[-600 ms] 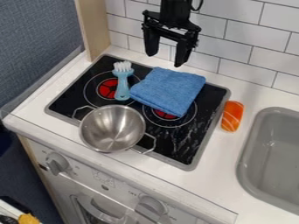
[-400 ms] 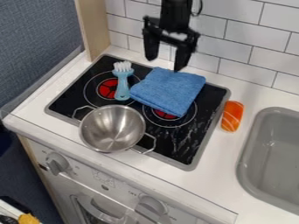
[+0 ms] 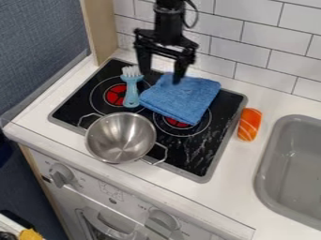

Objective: Moved blue brush to the right side of silver pot

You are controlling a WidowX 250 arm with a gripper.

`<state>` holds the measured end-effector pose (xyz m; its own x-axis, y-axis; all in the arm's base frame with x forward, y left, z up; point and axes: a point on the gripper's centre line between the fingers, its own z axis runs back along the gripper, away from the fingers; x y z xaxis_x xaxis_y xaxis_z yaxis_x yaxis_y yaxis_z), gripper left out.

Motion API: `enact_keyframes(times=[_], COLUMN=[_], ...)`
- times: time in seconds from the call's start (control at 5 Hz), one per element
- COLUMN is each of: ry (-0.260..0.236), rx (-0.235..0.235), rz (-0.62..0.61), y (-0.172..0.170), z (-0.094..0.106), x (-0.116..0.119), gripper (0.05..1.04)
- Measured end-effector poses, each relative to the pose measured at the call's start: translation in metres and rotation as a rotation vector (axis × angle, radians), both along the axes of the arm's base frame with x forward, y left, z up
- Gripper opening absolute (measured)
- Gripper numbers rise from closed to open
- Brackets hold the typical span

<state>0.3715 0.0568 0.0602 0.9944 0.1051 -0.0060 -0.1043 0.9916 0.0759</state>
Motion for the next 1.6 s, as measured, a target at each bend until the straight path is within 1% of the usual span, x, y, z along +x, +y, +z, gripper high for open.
enact_keyframes(times=[0.2, 0.4, 0.6, 0.8, 1.0, 1.2, 1.4, 1.6], ry=[-0.01, -0.041, -0.062, -0.059, -0.062, -0.053, -0.061, -0.063], rx=[0.033, 0.068, 0.106, 0.081, 0.091, 0.081, 0.052, 0.044], rz=[0.11, 0.244, 0.323, 0.375, 0.39, 0.393, 0.399, 0.406], y=[0.018, 0.04, 0.05, 0.059, 0.063, 0.062, 0.059, 0.057], z=[0.0, 0.002, 0.004, -0.006, -0.011, -0.021, -0.028, -0.031], x=[-0.005, -0.006, -0.004, 0.0, 0.005, 0.006, 0.008, 0.007], gripper=[1.001, 1.001, 1.001, 1.001, 1.001, 1.001, 1.001, 1.001])
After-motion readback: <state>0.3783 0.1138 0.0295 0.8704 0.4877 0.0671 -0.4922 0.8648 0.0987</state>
